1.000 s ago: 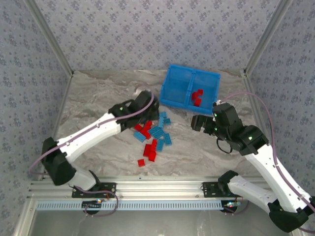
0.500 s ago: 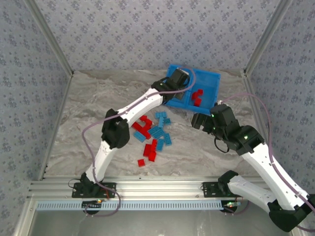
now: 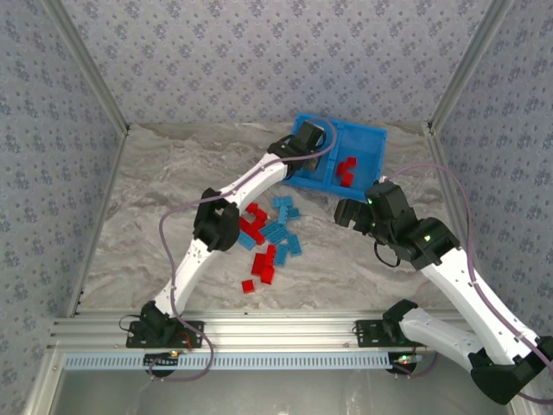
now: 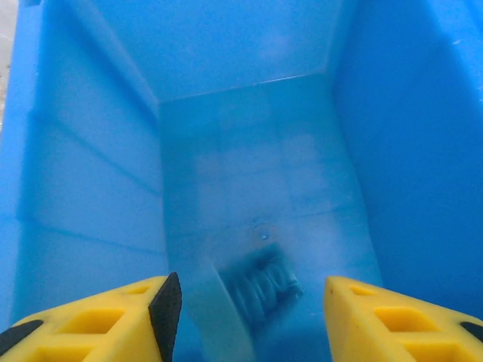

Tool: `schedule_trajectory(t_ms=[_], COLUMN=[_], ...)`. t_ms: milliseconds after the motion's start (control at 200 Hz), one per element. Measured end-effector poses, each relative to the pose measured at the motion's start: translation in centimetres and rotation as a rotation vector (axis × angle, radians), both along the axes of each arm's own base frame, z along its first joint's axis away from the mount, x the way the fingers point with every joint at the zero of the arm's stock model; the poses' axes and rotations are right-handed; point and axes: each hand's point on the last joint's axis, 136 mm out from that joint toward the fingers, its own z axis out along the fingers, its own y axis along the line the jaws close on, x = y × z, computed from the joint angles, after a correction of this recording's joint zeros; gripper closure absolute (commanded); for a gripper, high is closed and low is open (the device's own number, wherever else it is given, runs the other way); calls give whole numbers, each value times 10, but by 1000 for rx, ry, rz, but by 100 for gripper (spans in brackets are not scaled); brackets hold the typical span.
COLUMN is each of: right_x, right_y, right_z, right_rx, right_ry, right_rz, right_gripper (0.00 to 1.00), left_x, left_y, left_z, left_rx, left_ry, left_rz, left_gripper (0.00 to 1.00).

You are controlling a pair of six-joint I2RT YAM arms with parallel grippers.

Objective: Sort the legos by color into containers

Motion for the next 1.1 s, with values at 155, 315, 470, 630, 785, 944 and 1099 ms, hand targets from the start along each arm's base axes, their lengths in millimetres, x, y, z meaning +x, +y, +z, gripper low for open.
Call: schedule_trajectory(t_ms=[155, 315, 470, 630, 785, 944, 1099], right_x=[0, 0, 0, 4, 4, 2, -2], right_y=[0, 0, 0, 4, 10, 16, 18], right_z=[0, 0, -4, -7, -13, -14, -12], right_rx=[5, 11, 13, 15, 27, 45, 60], right_ry=[-1, 1, 8, 17, 39, 45, 39], right_rz=[-5, -11, -15, -12, -2, 8, 11], right_gripper=[0, 0, 0, 0, 0, 0, 0], left_x=[-15, -61, -121, -160, -182, -186, -185], left_y=[-6, 18, 64, 89, 91, 88, 88], left_z=[26, 89, 144, 112, 21, -37, -62], left_rx=[-61, -136, -239, -245, -144, -75, -50], left_ry=[17, 29, 21, 120, 317, 426, 461], left_rz=[-29, -25, -9, -8, -10, 5, 24], left_gripper=[44, 44, 45, 45, 45, 45, 49])
